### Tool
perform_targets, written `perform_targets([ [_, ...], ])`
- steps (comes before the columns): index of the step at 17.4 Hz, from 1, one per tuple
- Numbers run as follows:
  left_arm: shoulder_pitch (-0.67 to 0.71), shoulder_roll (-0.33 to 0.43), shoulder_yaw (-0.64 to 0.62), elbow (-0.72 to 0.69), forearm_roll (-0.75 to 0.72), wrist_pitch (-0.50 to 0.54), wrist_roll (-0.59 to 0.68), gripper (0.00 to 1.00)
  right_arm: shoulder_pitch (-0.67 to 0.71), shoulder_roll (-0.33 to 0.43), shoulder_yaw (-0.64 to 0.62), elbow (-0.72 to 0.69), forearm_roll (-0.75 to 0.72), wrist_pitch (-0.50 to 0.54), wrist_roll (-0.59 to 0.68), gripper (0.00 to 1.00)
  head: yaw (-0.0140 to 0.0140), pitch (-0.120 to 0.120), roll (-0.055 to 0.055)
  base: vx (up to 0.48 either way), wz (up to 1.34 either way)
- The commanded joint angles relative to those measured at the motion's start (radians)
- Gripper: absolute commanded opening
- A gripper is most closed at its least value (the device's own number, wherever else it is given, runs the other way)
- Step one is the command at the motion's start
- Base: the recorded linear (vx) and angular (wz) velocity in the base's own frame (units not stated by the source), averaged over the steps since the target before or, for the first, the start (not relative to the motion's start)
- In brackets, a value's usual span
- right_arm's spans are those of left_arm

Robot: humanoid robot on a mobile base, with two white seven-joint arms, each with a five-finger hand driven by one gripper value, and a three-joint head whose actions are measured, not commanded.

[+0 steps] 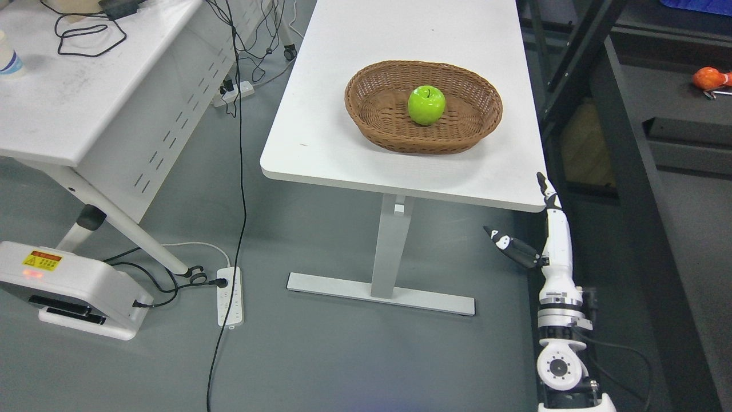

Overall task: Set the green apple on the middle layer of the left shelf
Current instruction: 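Drive toward the table and reach the right hand to the basket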

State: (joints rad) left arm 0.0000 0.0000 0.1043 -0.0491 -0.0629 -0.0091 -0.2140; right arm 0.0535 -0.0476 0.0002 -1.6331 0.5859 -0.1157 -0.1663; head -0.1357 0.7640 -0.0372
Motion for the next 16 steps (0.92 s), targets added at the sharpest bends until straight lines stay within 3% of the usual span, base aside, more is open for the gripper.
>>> perform_targets([
  [1,0.009,0.017,0.0,0.0,0.0,0.0,0.001,1.0,-0.011,-0.069,-0.029,-0.053,0.177,0.007,-0.016,1.0,0.0,0.0,0.0,0.166,0.17],
  [5,0.009,0.017,0.0,0.0,0.0,0.0,0.001,1.0,-0.014,-0.068,-0.063,-0.071,0.106,-0.077,0.104,1.0,0.0,0.0,0.0,0.189,0.23],
  [8,0.009,0.017,0.0,0.0,0.0,0.0,-0.001,1.0,-0.037,-0.07,-0.092,-0.071,0.009,-0.078,0.198,1.0,0.0,0.0,0.0,0.197,0.2],
  [16,0.009,0.017,0.0,0.0,0.0,0.0,-0.001,1.0,-0.084,-0.061,-0.056,-0.07,0.002,-0.078,0.269,1.0,0.0,0.0,0.0,0.196,0.11],
])
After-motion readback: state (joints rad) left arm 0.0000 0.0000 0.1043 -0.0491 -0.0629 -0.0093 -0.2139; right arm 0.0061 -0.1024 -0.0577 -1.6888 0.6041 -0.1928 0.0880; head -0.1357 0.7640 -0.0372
